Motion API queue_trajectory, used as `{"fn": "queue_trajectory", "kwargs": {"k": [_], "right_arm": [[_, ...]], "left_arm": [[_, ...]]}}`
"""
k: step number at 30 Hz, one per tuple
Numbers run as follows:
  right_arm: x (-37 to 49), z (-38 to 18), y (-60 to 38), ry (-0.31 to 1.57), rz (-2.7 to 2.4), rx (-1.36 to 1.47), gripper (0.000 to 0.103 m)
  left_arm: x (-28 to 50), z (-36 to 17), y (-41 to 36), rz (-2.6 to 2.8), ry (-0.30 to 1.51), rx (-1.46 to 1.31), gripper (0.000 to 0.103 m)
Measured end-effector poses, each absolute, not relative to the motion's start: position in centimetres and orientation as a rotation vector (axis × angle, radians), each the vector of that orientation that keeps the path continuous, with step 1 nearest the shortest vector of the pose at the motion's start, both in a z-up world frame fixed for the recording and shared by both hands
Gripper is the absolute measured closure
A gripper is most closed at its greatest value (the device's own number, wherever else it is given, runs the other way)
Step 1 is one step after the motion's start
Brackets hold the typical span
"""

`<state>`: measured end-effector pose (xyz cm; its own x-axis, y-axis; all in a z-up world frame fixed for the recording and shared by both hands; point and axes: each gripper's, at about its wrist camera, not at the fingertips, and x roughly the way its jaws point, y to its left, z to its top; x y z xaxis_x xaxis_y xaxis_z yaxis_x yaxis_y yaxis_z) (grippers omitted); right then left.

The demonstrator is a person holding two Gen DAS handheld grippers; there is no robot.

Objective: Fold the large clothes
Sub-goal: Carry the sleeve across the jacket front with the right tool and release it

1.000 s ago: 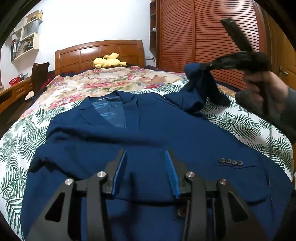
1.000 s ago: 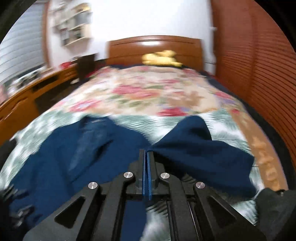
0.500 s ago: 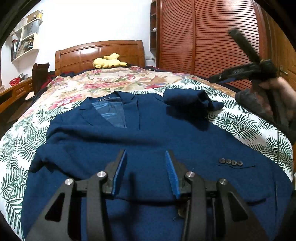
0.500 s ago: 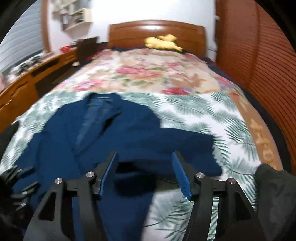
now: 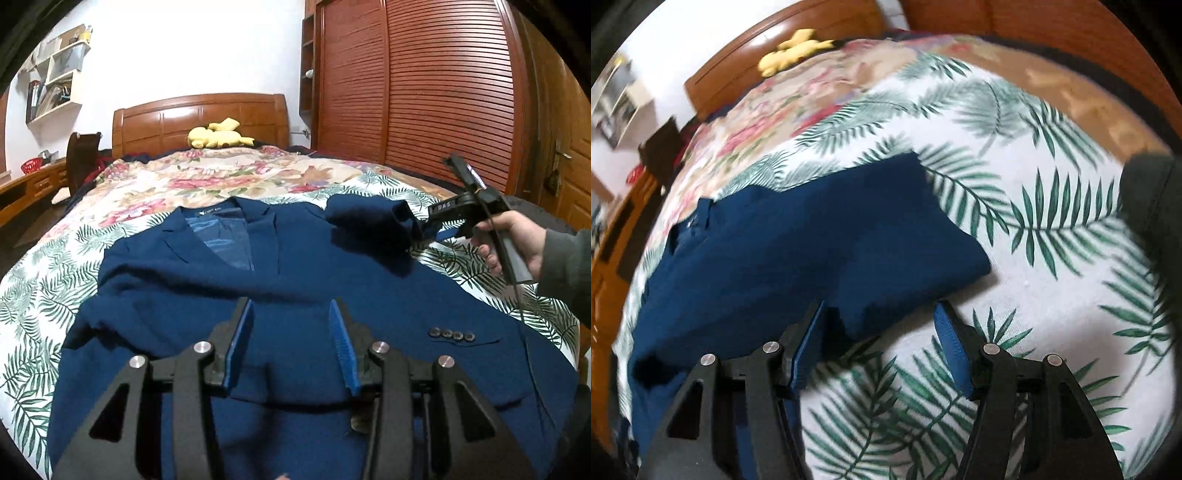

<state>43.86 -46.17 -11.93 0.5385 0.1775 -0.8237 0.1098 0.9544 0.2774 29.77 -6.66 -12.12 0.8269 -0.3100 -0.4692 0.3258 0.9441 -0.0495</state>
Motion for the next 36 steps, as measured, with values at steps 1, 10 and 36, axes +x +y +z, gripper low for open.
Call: {"fn": "queue_trajectory", "kwargs": {"k": [1,10,36], "right_arm": [[44.0,-12.0,-46.3,1.002,0.041,0.323,0.042],[45.6,-11.3,-44.5,0.956,0.036,0.190,0.099],[22.8,2.4,-21.8,0.672,0.714,-0.239,0.084]], "left_arm": [[29.5,-12.0,-6.6,-0.340,0.484,0.035,0.060],[27.8,-10.6,-5.3,-0.317,0.479,0.053,0.057],[19.9,-6.5,1.5,-0.287,0.401,-0.017,0.057]]}}
